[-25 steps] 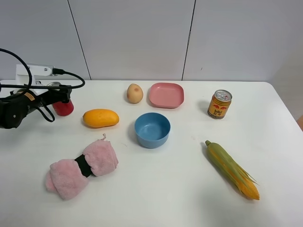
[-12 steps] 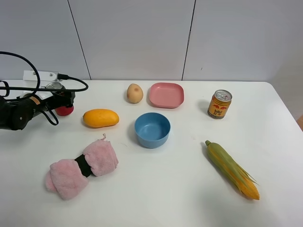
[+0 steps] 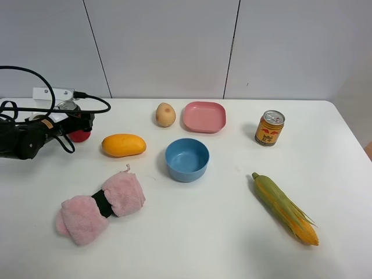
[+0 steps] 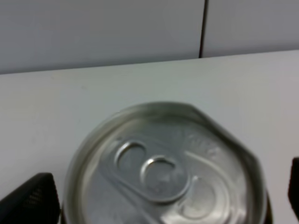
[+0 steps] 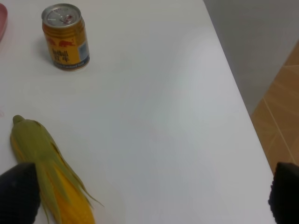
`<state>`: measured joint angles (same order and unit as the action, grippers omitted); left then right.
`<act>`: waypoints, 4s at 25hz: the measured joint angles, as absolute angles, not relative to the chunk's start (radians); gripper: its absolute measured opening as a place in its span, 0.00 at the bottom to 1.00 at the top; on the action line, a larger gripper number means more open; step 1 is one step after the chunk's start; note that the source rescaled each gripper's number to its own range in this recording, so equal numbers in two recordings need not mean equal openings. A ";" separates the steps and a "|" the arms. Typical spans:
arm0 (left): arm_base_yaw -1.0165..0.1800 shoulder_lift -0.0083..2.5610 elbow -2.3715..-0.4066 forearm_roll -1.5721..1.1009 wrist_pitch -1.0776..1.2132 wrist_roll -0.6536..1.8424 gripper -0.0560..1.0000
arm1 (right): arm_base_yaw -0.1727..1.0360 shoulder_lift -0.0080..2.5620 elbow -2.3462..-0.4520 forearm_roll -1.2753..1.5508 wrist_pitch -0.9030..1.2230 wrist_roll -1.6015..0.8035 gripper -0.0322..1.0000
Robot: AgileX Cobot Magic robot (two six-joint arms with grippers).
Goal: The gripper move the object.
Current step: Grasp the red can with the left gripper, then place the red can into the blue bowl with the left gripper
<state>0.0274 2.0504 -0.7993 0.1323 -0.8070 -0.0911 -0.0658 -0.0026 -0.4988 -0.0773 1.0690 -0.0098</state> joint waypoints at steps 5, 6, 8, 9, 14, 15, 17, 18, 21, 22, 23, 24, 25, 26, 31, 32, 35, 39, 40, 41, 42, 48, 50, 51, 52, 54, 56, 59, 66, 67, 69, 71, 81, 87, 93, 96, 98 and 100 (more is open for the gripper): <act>0.027 2.072 -0.811 0.143 -0.808 -0.103 1.00 | -0.066 -0.003 -0.499 -0.077 1.069 -0.010 1.00; 0.027 2.074 -0.811 0.144 -0.808 -0.103 1.00 | -0.066 -0.003 -0.499 -0.077 1.069 -0.010 1.00; 0.027 2.082 -0.812 0.145 -0.809 -0.103 1.00 | -0.066 -0.003 -0.499 -0.077 1.069 -0.010 1.00; 0.027 2.087 -0.812 0.145 -0.809 -0.103 1.00 | -0.066 -0.003 -0.499 -0.077 1.069 -0.010 1.00; 0.027 2.095 -0.812 0.146 -0.809 -0.103 1.00 | -0.066 -0.003 -0.499 -0.077 1.069 -0.010 1.00; 0.027 2.095 -0.812 0.146 -0.812 -0.103 1.00 | -0.066 -0.003 -0.499 -0.077 1.069 -0.010 1.00; 0.027 2.095 -0.812 0.146 -0.814 -0.103 1.00 | -0.066 -0.003 -0.499 -0.077 1.069 -0.010 1.00; 0.027 2.095 -0.812 0.146 -0.814 -0.103 1.00 | -0.066 -0.003 -0.499 -0.077 1.069 -0.010 1.00; 0.027 2.095 -0.812 0.146 -0.814 -0.103 0.94 | -0.066 -0.003 -0.499 -0.077 1.069 -0.010 1.00; 0.027 2.095 -0.812 0.146 -0.815 -0.103 0.83 | -0.066 -0.003 -0.499 -0.077 1.069 -0.010 1.00; 0.027 2.095 -0.812 0.146 -0.815 -0.103 0.66 | -0.066 -0.003 -0.499 -0.077 1.069 -0.010 1.00; 0.027 2.095 -0.812 0.146 -0.815 -0.103 0.45 | -0.066 -0.003 -0.499 -0.077 1.069 -0.010 1.00; 0.027 2.095 -0.812 0.144 -0.815 -0.103 0.26 | -0.066 -0.003 -0.499 -0.077 1.069 -0.010 1.00; 0.029 2.095 -0.812 0.147 -0.817 -0.104 0.05 | -0.066 -0.003 -0.499 -0.077 1.069 -0.010 1.00; 0.029 2.095 -0.812 0.148 -0.817 -0.105 0.07 | -0.066 -0.003 -0.499 -0.077 1.069 -0.010 1.00; 0.029 2.095 -0.812 0.148 -0.817 -0.105 0.07 | -0.066 -0.003 -0.499 -0.077 1.069 -0.010 1.00; 0.029 2.095 -0.812 0.149 -0.817 -0.105 0.07 | -0.066 -0.003 -0.499 -0.077 1.069 -0.010 1.00; 0.029 2.081 -0.811 0.163 -0.802 -0.105 0.07 | -0.066 -0.003 -0.499 -0.077 1.069 -0.010 1.00; 0.029 2.070 -0.810 0.172 -0.795 -0.106 0.07 | -0.066 -0.003 -0.499 -0.077 1.069 -0.010 1.00; 0.029 2.056 -0.810 0.177 -0.783 -0.111 0.07 | -0.066 -0.003 -0.499 -0.077 1.069 -0.010 1.00; 0.029 2.041 -0.810 0.185 -0.774 -0.116 0.07 | -0.066 -0.003 -0.499 -0.077 1.069 -0.010 1.00; 0.022 1.911 -0.809 0.212 -0.691 -0.143 0.07 | -0.066 -0.003 -0.499 -0.077 1.069 -0.010 1.00; 0.004 1.876 -0.808 0.213 -0.661 -0.146 0.07 | -0.066 -0.003 -0.499 -0.077 1.069 -0.010 1.00; -0.007 1.858 -0.808 0.213 -0.648 -0.147 0.07 | -0.066 -0.003 -0.499 -0.077 1.069 -0.010 1.00; -0.024 1.840 -0.808 0.213 -0.638 -0.147 0.07 | -0.066 -0.003 -0.499 -0.077 1.069 -0.010 1.00; -0.062 1.808 -0.808 0.212 -0.619 -0.150 0.07 | -0.066 -0.003 -0.499 -0.077 1.069 -0.010 1.00; -0.116 1.776 -0.808 0.208 -0.581 -0.153 0.07 | -0.066 -0.003 -0.499 -0.077 1.069 -0.010 1.00; -0.205 1.728 -0.808 0.173 -0.519 -0.154 0.07 | -0.066 -0.003 -0.499 -0.077 1.069 -0.010 1.00; -0.424 1.649 -0.808 0.029 -0.441 -0.154 0.07 | -0.066 -0.003 -0.499 -0.077 1.069 -0.010 1.00; -0.456 1.646 -0.808 0.009 -0.436 -0.153 0.07 | -0.066 -0.003 -0.499 -0.077 1.069 -0.010 1.00; -0.515 1.638 -0.808 -0.021 -0.430 -0.153 0.07 | -0.066 -0.003 -0.499 -0.077 1.069 -0.010 1.00; -0.576 1.638 -0.808 -0.045 -0.417 -0.152 0.07 | -0.066 -0.003 -0.499 -0.077 1.069 -0.010 1.00; -0.710 1.669 -0.808 -0.076 -0.388 -0.015 0.07 | -0.066 -0.003 -0.499 -0.077 1.069 -0.010 1.00; -0.710 1.762 -0.807 -0.077 -0.446 0.012 0.07 | -0.066 -0.003 -0.499 -0.077 1.069 -0.010 1.00; -0.710 1.821 -0.811 -0.076 -0.511 0.034 0.07 | -0.066 -0.003 -0.499 -0.077 1.069 -0.010 1.00; -0.710 1.851 -0.837 -0.063 -0.512 0.035 0.07 | -0.066 -0.003 -0.499 -0.077 1.069 -0.010 1.00; -0.710 1.868 -0.861 -0.054 -0.513 0.035 0.07 | -0.066 -0.003 -0.499 -0.077 1.069 -0.010 1.00; -0.710 1.881 -0.881 -0.043 -0.518 0.035 0.07 | -0.066 -0.003 -0.499 -0.077 1.069 -0.010 1.00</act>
<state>-0.7102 1.8813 -0.8815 -0.0426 -0.5175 0.0352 -0.0658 -0.0026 -0.4988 -0.0773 1.0690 -0.0098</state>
